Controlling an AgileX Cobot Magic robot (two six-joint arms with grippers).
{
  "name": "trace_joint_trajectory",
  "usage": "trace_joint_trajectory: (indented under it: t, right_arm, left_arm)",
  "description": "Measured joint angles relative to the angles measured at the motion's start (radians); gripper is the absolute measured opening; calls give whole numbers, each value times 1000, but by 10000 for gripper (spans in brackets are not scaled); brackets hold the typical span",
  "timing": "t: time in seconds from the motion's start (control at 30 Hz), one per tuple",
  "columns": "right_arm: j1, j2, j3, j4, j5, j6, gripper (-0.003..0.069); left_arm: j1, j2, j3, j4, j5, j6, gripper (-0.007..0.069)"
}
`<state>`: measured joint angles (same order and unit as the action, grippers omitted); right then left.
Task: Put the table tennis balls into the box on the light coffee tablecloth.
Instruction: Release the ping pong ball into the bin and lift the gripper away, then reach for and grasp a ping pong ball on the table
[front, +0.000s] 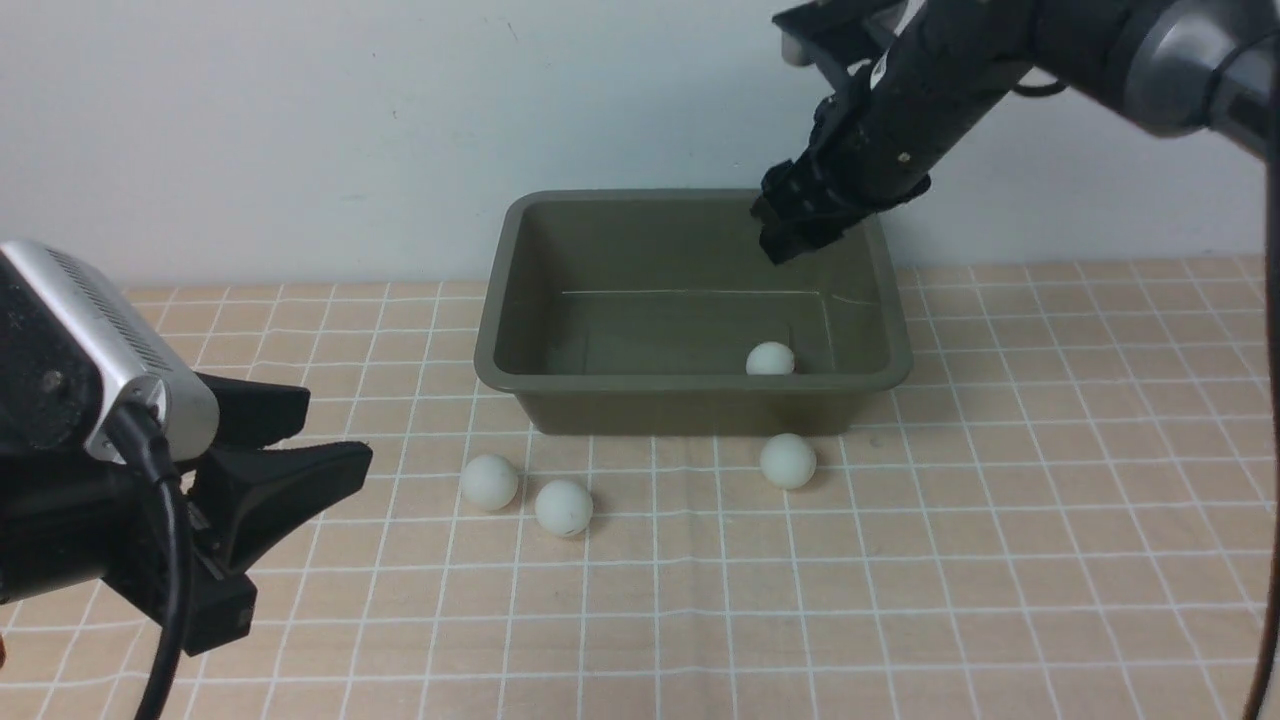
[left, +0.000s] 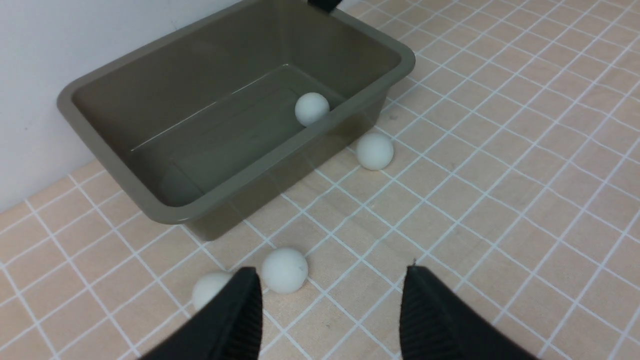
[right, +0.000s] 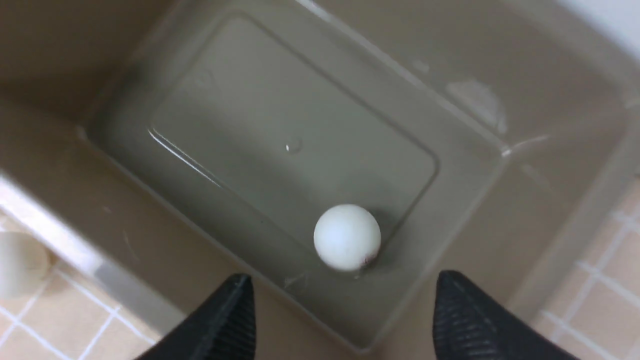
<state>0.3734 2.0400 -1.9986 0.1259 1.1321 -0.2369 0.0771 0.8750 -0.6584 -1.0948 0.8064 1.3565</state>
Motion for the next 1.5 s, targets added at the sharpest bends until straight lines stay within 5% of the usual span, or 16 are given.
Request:
trace_joint_trajectory:
  t: [0.33, 0.57, 1.03, 1.5]
  right_arm:
    - [0, -251, 3, 8, 35, 10, 407]
    - [0, -405, 244, 94, 37, 24, 407]
    - [45, -523, 1068, 245, -647, 54, 404]
    - [111, -321, 1075, 274, -891, 122, 426]
  left_arm:
    - [0, 0, 0, 0, -2, 0, 308]
    - [0, 0, 0, 0, -2, 0, 308]
    - [0, 0, 0, 0, -3, 0, 308]
    - [0, 0, 0, 0, -3, -3, 308]
